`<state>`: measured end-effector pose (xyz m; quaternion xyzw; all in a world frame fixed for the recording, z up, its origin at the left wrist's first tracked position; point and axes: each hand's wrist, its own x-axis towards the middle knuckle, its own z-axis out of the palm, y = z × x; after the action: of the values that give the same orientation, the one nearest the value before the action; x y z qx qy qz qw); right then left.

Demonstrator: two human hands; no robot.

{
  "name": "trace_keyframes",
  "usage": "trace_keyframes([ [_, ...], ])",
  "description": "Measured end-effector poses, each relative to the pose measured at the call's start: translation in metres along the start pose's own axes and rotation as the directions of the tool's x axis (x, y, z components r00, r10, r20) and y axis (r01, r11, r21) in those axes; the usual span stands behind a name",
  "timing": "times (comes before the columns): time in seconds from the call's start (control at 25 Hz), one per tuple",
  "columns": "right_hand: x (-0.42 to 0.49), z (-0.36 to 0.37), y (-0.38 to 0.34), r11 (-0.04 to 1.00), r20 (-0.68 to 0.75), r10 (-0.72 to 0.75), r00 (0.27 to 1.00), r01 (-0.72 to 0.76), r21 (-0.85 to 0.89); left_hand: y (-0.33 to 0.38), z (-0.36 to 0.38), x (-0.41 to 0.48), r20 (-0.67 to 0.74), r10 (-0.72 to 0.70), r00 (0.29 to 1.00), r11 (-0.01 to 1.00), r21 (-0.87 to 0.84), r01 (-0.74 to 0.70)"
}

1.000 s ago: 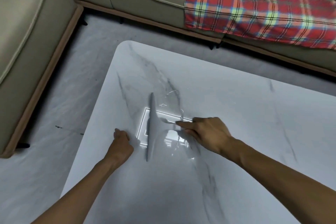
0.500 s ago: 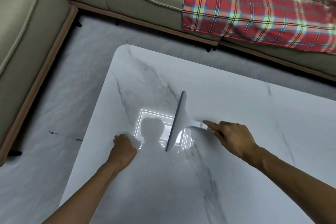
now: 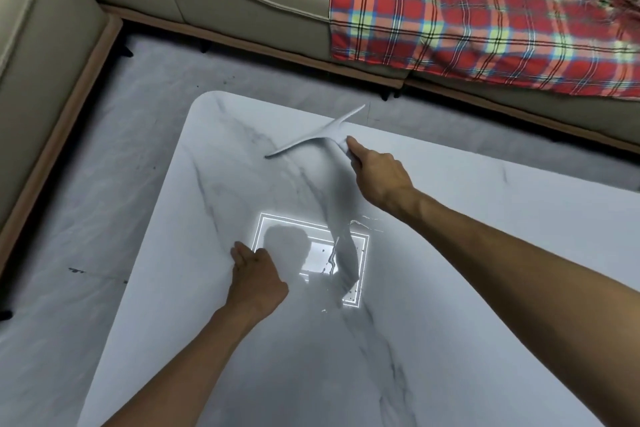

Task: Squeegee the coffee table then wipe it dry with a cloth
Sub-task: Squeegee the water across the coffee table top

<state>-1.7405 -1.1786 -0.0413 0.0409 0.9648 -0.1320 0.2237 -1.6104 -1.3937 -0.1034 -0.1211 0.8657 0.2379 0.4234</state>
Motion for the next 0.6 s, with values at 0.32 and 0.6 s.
trace_keyframes([
  [0.32,-0.142,0.002,0.078,0.964,0.207,0.058,0.977,0.0,-0.267,0.01,-0.007,0.004,0.079,-0.046,0.996,0.998,-0.047,0.05],
  [0.6,-0.055,-0.035,0.068,0.999,-0.043,0.03,0.999,-0.032,-0.037,0.017,-0.007,0.009,0.091,-0.079,0.993,0.997,-0.014,0.08],
])
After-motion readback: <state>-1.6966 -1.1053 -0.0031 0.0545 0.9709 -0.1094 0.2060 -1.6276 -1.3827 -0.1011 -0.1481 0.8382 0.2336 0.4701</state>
